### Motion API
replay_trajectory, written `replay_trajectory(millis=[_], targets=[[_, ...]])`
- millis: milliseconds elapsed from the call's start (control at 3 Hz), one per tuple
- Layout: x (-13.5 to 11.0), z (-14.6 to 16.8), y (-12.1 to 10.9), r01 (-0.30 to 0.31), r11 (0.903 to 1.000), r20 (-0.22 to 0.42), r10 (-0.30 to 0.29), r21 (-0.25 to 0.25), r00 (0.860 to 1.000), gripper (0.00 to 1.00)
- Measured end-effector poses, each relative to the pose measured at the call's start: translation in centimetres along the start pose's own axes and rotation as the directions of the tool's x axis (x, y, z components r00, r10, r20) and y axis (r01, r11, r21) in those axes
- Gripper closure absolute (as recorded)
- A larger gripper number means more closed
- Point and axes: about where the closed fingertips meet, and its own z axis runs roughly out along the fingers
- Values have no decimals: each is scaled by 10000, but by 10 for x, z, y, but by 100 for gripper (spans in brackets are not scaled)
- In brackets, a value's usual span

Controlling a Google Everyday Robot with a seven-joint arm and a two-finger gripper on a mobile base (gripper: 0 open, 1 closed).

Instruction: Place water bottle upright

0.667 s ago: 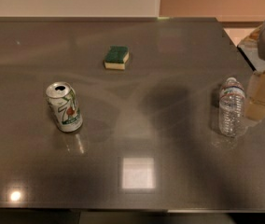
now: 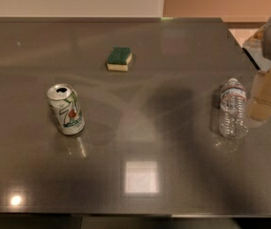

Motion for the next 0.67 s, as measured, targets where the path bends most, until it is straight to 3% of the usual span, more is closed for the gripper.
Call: replay_trajectory(millis=[333,667], targets=[[3,9,-16,-683,9973,-160,678,-278,9976,0],[9,24,-42,-1986,9797,-667,1964,-281,9783,0]])
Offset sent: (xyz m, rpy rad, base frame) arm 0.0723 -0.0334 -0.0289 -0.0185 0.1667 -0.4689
